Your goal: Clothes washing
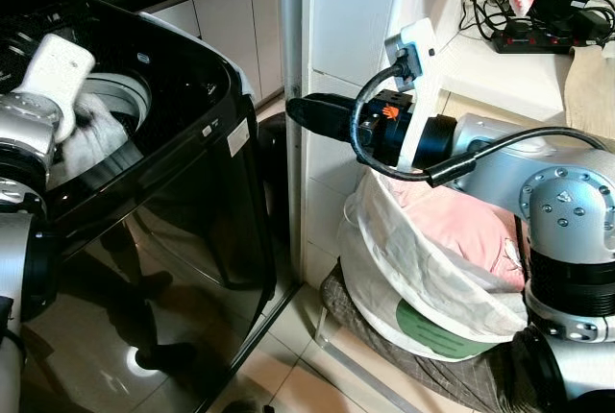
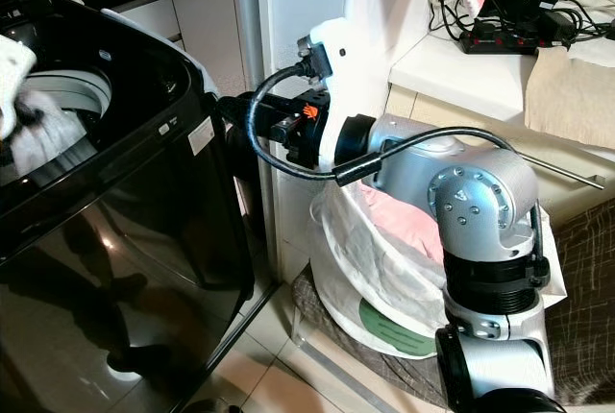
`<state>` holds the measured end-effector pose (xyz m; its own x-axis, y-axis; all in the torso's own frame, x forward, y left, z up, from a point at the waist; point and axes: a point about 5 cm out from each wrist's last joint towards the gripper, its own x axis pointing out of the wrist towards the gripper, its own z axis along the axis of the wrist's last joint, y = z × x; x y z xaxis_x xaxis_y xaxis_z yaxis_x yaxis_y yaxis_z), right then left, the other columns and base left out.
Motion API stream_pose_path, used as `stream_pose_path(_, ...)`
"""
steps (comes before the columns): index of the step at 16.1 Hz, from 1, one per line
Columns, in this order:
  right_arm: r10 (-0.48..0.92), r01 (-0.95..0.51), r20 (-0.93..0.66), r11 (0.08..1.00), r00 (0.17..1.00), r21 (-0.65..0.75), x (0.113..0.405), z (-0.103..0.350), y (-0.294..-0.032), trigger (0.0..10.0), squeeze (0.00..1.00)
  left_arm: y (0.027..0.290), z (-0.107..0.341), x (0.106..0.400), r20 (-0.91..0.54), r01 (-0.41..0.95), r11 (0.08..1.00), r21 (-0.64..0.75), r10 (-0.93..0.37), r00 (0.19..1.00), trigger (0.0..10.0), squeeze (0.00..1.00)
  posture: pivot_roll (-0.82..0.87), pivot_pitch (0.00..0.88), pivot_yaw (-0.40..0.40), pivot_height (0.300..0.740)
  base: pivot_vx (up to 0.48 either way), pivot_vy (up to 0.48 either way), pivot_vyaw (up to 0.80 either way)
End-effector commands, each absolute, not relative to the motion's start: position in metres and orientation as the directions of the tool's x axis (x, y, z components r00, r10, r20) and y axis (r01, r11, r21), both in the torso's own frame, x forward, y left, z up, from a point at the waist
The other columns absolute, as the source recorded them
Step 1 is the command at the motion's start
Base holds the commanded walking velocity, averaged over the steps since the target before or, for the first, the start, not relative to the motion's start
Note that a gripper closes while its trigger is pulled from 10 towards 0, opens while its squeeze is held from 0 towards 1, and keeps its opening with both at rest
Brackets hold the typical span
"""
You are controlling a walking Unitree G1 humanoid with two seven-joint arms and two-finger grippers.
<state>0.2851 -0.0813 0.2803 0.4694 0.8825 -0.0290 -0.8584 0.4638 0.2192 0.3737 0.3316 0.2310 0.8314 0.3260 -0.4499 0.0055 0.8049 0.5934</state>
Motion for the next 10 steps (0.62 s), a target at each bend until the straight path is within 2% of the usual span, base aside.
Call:
stream_pose_path(1,0.879,-0.855,-0.054,0.474,0.474,0.213,0.285,0.279,-0.083,10.0,0.0,0.334,0.235,0.372,-0.466,0.029,0.787,0.616,0.335,0.819,10.0,1.0,-0.04,0.0,0.046,0.74,0.0,0.0,0.0)
stream_pose_path(2,0.874,-0.85,-0.055,0.483,0.483,0.212,0.286,0.279,-0.085,10.0,0.0,0.334,0.237,0.373,-0.452,0.019,0.784,0.621,0.338,0.825,10.0,1.0,-0.05,0.0,0.045,0.74,0.0,0.0,0.0)
stream_pose_path(3,0.869,-0.845,-0.054,0.49,0.491,0.212,0.288,0.279,-0.087,10.0,0.0,0.335,0.239,0.373,-0.44,0.005,0.784,0.621,0.343,0.83,10.0,0.91,-0.05,0.0,0.044,0.74,0.0,0.0,0.0)
stream_pose_path(4,0.867,-0.843,-0.054,0.495,0.496,0.212,0.289,0.28,-0.088,10.0,0.0,0.337,0.244,0.373,-0.435,0.006,0.775,0.632,0.349,0.83,10.0,0.0,-0.05,0.0,0.044,0.74,0.0,0.0,0.0)
stream_pose_path(6,0.867,-0.842,-0.059,0.496,0.496,0.211,0.289,0.28,-0.089,10.0,0.0,0.339,0.247,0.371,-0.45,0.035,0.759,0.65,0.347,0.823,10.0,0.0,-0.05,0.0,0.043,0.74,0.0,0.0,0.0)
stream_pose_path(8,0.86,-0.836,-0.087,0.51,0.503,0.202,0.291,0.277,-0.094,10.0,0.0,0.34,0.258,0.369,-0.535,0.19,0.721,0.666,0.285,0.795,10.0,0.0,-0.04,0.0,0.035,0.74,0.0,0.0,0.0)
stream_pose_path(10,0.851,-0.829,-0.097,0.524,0.516,0.196,0.294,0.276,-0.097,10.0,0.0,0.34,0.272,0.369,-0.512,0.166,0.722,0.672,0.29,0.809,10.0,0.0,-0.04,0.0,0.033,0.74,0.0,0.0,0.0)
